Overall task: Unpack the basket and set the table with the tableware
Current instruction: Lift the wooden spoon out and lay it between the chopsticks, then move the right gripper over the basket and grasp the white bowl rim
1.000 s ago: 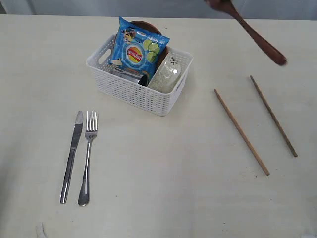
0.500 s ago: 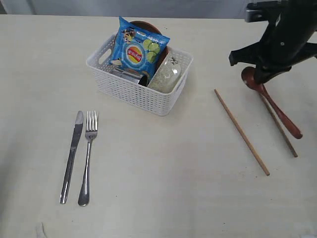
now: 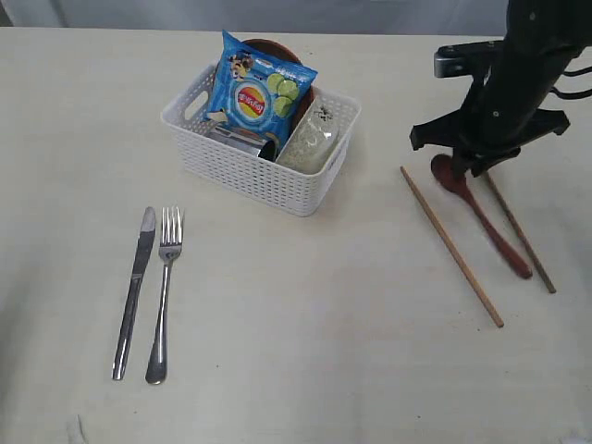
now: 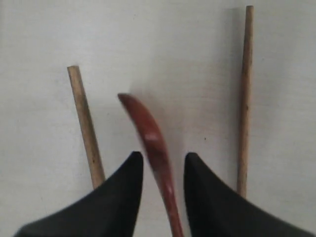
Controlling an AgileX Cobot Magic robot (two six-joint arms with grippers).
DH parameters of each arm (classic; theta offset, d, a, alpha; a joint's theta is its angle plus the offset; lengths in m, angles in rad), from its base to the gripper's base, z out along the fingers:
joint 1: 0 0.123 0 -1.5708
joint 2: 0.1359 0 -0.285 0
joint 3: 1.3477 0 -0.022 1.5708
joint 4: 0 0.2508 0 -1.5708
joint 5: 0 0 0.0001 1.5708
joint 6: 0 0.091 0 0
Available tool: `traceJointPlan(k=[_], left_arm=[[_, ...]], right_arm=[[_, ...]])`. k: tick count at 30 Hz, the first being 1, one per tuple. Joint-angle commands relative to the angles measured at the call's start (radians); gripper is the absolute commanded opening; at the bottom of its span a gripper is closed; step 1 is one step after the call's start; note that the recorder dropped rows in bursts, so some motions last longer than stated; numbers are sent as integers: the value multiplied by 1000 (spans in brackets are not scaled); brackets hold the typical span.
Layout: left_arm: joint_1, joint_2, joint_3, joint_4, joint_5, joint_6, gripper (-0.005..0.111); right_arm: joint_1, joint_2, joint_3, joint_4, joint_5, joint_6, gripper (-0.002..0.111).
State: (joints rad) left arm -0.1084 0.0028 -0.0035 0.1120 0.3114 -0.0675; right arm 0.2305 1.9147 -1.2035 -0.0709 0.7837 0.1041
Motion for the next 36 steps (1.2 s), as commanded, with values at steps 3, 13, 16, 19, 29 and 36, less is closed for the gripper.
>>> traceJointPlan(k=[3,13,16,19,29,36], left_arm=[[-6,-3,3,-11,-7,0,0],[-6,-3,3,-11,-7,0,0],[-6,-3,3,-11,-7,0,0],[-6,-3,3,-11,-7,0,0],[-6,-3,3,-11,-7,0,0],[-6,-3,3,-11,-7,0,0]], right_arm=[[-7,-3,-43,-2,56,-5,40],[1,-134,-260,431,234,-244,38],[78,-165,-316,453,306,-186,45],[195,-152,-367,279,341,-11,47],[451,205,-743,-7,437,387,47],[446,241,-743,-36,437,425,47]])
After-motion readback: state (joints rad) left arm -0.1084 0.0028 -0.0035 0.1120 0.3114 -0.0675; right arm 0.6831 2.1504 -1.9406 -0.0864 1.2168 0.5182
